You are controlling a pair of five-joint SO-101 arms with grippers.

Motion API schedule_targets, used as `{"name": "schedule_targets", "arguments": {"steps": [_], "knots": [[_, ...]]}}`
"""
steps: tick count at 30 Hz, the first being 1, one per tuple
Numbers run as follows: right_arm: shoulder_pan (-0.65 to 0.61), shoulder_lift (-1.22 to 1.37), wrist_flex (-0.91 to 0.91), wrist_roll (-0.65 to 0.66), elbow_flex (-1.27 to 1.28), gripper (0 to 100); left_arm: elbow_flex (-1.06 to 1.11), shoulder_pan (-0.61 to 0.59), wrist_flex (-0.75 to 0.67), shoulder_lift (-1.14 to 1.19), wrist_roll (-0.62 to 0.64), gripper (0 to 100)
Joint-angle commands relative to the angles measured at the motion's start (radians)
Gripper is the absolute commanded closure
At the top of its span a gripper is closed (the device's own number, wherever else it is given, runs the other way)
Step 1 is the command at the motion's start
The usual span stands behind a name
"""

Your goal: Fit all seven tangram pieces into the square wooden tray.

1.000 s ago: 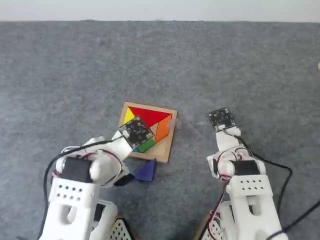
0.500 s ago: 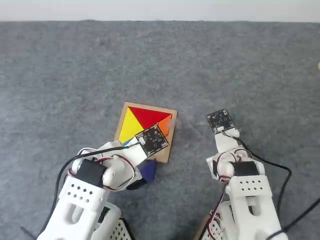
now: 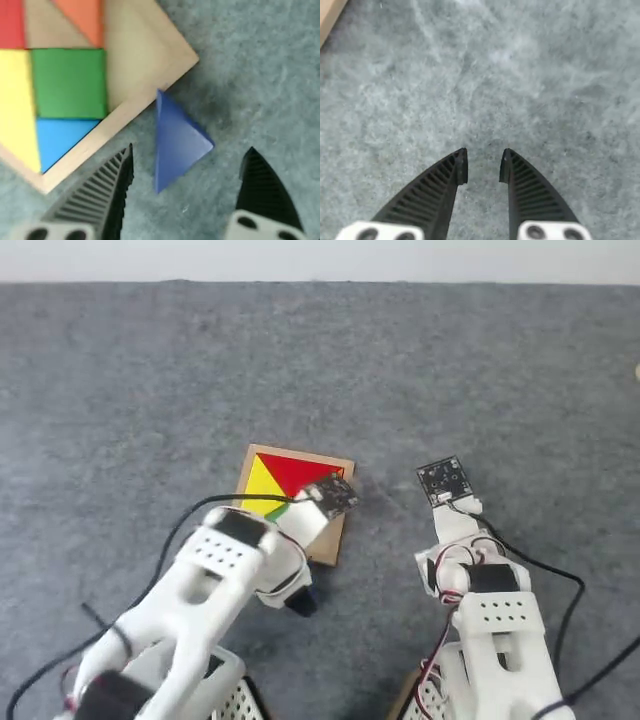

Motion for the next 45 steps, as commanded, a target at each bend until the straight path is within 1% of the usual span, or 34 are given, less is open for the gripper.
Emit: {"name": "schedule_targets", "arguments": {"steps": [1,9,16,25,31,40,45], "knots": [[0.012,-0.021,-0.021,0.011,-0.005,89.0,-0.005,0.031,-0.063,0.086,0.031,67],[0.01,-0.021,-0.021,0.011,-0.005,89.0,0.019,0.028,-0.083,0.097,0.031,67],[0.01,-0.021,-0.019,0.011,-0.005,89.0,0.042,0.032,-0.123,0.098,0.031,72],[0.01,-0.021,-0.018,0.011,-0.005,89.0,0.051,0.055,-0.12,0.1,0.023,74],[0.012,-0.021,-0.016,0.011,-0.005,89.0,0.048,0.072,-0.118,0.101,0.023,80],[0.012,-0.021,-0.015,0.011,-0.005,89.0,0.024,0.068,-0.126,0.1,0.023,80],[0.012,-0.021,-0.015,0.011,-0.005,89.0,-0.025,0.066,-0.115,0.1,0.023,80]]}}
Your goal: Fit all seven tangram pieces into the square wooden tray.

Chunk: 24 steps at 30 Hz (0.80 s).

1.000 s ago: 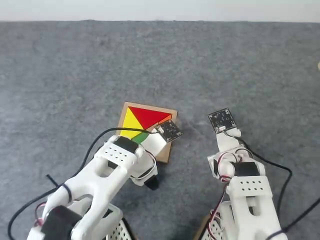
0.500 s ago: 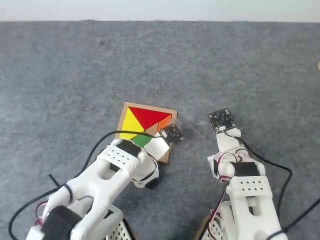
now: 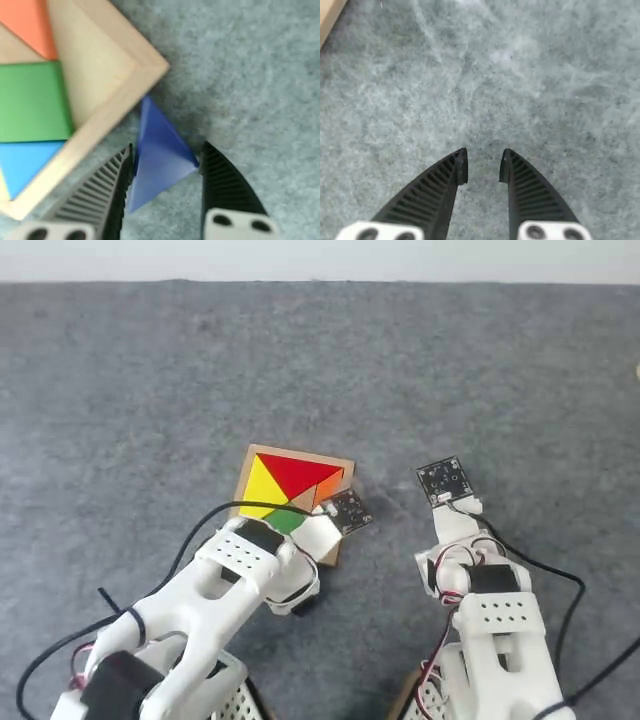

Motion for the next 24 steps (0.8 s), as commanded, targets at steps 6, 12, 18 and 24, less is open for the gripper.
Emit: {"name": "schedule_targets", "arguments": {"steps": [6,12,18,24], "knots": [[0.013,-0.021,-0.015,0.011,-0.005,89.0,-0.145,-0.008,0.051,0.0,0.0,80],[0.013,-0.021,-0.013,0.011,-0.005,89.0,-0.134,-0.008,0.107,0.0,-0.066,80],[0.013,-0.021,-0.013,0.011,-0.005,89.0,-0.076,-0.069,0.114,0.0,-0.235,74],[0.012,-0.021,-0.013,0.011,-0.005,89.0,-0.074,-0.08,0.092,0.002,-0.282,74]]}}
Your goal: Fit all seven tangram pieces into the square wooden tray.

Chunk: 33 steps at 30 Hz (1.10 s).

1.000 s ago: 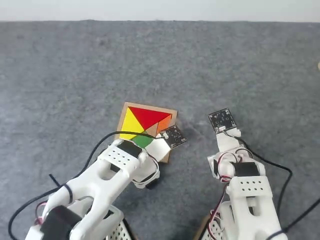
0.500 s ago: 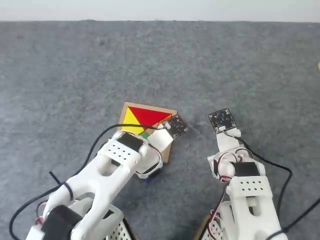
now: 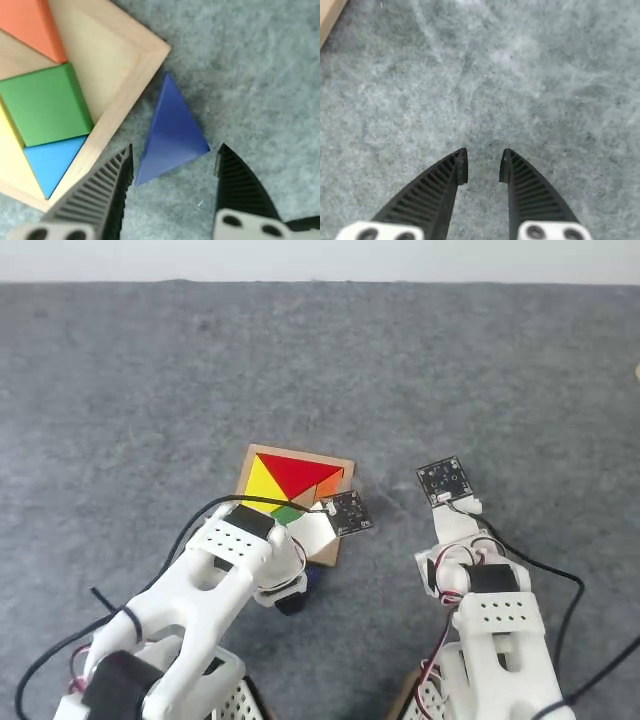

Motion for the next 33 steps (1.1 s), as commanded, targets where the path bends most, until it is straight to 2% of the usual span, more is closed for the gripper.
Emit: {"name": "schedule_targets", "arguments": {"steps": [1,6,11,18,25,30,33], "knots": [[0.013,-0.021,-0.013,0.011,-0.005,89.0,-0.002,-0.009,-0.031,0.0,-0.02,74],[0.013,-0.021,-0.013,0.011,-0.005,89.0,0.024,0.008,-0.091,0.078,-0.018,74],[0.01,-0.021,-0.013,0.011,-0.005,89.0,-0.061,0.009,-0.069,0.206,-0.002,74],[0.012,-0.021,-0.013,0.011,-0.005,89.0,-0.077,0.009,-0.063,0.216,0.008,85],[0.012,-0.021,-0.013,0.011,-0.005,89.0,-0.107,0.008,-0.063,0.215,0.035,90],[0.012,-0.021,-0.013,0.011,-0.005,89.0,-0.117,0.008,-0.058,0.215,0.035,89],[0.01,-0.021,-0.013,0.011,-0.005,89.0,-0.117,0.009,-0.048,0.215,0.038,84]]}}
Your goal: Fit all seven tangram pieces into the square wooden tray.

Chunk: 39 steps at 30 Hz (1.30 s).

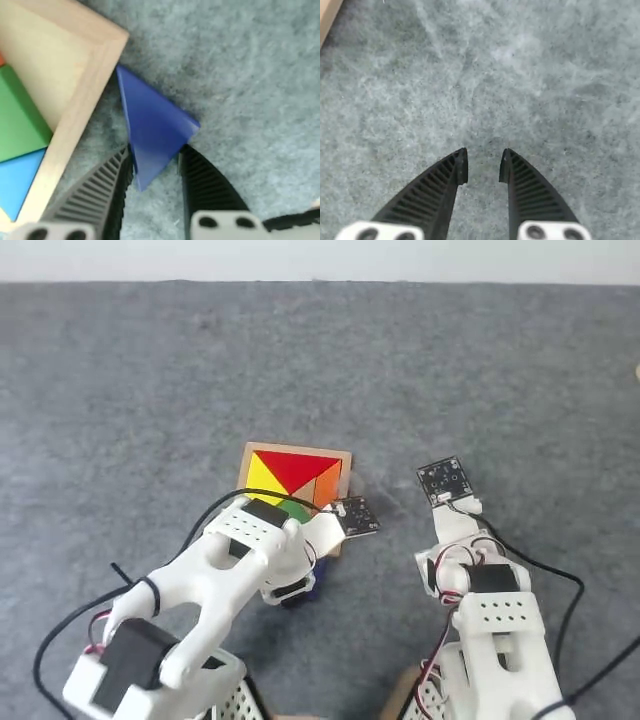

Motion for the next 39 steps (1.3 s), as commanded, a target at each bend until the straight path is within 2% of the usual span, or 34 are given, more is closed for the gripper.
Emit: {"name": "schedule_targets", "arguments": {"steps": [1,7,15,24,30,35,39], "knots": [[0.008,-0.021,-0.013,0.011,-0.005,89.0,-0.048,-0.003,-0.014,0.015,0.037,84],[0.008,-0.021,-0.013,0.011,-0.006,89.0,-0.085,-0.003,-0.009,-0.061,0.094,92],[0.008,-0.021,-0.013,0.011,-0.006,89.0,-0.018,0.009,0.055,-0.351,0.095,92],[0.012,-0.021,-0.013,0.011,-0.006,89.0,-0.015,0.003,0.054,-0.374,0.095,92],[0.007,-0.021,-0.013,0.011,-0.006,89.0,-0.007,-0.006,-0.023,-0.371,0.132,88],[0.007,-0.021,-0.016,0.011,-0.006,89.0,0.03,0.1,-0.114,-0.353,0.206,85],[0.007,-0.021,-0.016,0.011,-0.006,89.0,0.076,0.158,-0.23,-0.25,0.236,85]]}}
